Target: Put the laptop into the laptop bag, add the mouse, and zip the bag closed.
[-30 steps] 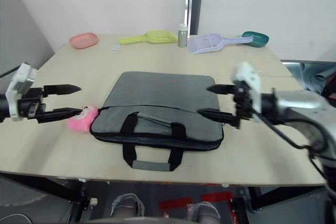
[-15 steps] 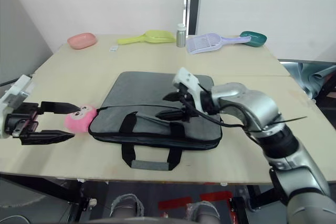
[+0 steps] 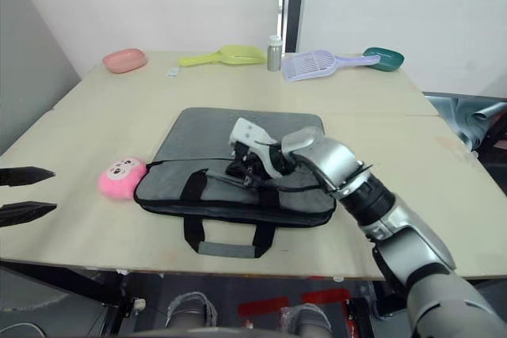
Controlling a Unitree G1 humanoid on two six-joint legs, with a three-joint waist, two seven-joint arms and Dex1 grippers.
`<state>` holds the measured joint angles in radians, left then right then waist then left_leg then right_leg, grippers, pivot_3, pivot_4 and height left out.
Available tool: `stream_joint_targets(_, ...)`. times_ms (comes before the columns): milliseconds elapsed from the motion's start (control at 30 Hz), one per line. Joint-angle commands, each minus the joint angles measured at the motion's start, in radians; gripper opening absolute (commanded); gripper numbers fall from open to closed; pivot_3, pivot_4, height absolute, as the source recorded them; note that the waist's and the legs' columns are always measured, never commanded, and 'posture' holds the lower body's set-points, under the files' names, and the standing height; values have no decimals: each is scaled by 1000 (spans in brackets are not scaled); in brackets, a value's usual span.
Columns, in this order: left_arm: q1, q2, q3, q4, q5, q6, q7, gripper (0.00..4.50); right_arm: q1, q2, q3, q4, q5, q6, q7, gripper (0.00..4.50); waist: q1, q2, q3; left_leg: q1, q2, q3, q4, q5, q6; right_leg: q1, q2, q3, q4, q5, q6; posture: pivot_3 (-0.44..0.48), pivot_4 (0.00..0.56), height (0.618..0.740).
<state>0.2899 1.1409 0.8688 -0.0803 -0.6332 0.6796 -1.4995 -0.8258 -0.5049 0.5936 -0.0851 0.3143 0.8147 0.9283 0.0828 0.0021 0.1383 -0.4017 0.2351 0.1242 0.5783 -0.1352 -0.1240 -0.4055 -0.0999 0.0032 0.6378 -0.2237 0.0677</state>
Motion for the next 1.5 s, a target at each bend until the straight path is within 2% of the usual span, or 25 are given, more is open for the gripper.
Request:
stream_joint_targets(33, 4, -8, 66, 35, -5, 1, 1, 4500, -19, -8, 90, 25, -96, -40, 45, 31, -1, 0, 0, 0, 0, 0, 0, 0, 0, 0, 0, 0, 0, 0, 0, 0, 150, 740)
stream_joint_targets(167, -11, -14, 65, 76, -13, 6, 16, 4500, -26, -10, 169, 63, -205, -77, 64, 31, -1, -3, -3, 2, 0, 0, 0, 0, 0, 1, 0, 0, 1, 0, 0, 0, 150, 740)
stream_joint_targets(400, -50, -28, 68, 75, -35, 16, 61, 4500, -41, 24, 221, 129, -355, -114, 42, 31, -3, -9, -10, 8, 0, 0, 1, 0, -1, 2, 1, 3, 7, 0, 0, 0, 150, 740)
stream_joint_targets(567, -252, -52, -100, 173, -13, -5, 203, 4500, -29, 24, 197, 107, -385, -116, 71, 31, 13, -12, -12, 19, 1, 0, 0, -1, -2, 8, 3, 7, 11, 2, -4, 0, 150, 740)
stream_joint_targets(667, -351, -79, -226, 257, 37, -33, 261, 4500, -24, 26, 155, 91, -364, -101, 94, 31, 16, -12, -12, 19, 0, 0, -1, -1, -2, 7, 6, 12, 11, 2, -4, 0, 150, 740)
stream_joint_targets(800, -499, -129, -409, 348, 87, -27, 297, 4500, -18, 20, 99, 66, -329, -72, 129, 31, 21, -14, -14, 17, -3, 1, -1, -1, -2, 6, 7, 19, 12, 6, -7, 0, 150, 740)
stream_joint_targets(967, -678, -177, -520, 482, 99, 39, 329, 4500, -23, 7, 81, 62, -332, -64, 146, 31, 23, -22, -18, 16, -3, 0, 2, 0, -2, 6, 8, 19, 12, 9, -9, 0, 150, 740)
stream_joint_targets(1100, -733, -196, -593, 551, 129, 54, 326, 4500, -18, 4, 73, 53, -340, -58, 147, 31, 15, -22, -19, 12, -3, -1, 4, 1, -3, 2, 9, 20, 10, 9, -8, 0, 150, 740)
stream_joint_targets(1333, -703, -195, -704, 549, 183, 79, 311, 4500, -8, 4, 60, 32, -338, -32, 143, 31, 12, -22, -19, 11, -2, -1, 1, 1, -3, 2, 11, 19, 4, 7, -7, 0, 150, 740)
stream_joint_targets(1433, -718, -191, -708, 569, 190, 87, 306, 3732, -11, 4, 55, 35, -338, -28, 140, 0, 14, -21, -19, 11, -2, -1, 1, 1, -3, 2, 11, 20, 5, 7, -7, 0, 150, 740)
stream_joint_targets(1500, -723, -187, -708, 569, 190, 89, 296, 2964, -13, 7, 53, 40, -340, -27, 134, 0, 16, -21, -19, 11, -2, -1, 1, 1, -3, 2, 10, 20, 6, 7, -7, 0, 150, 740)
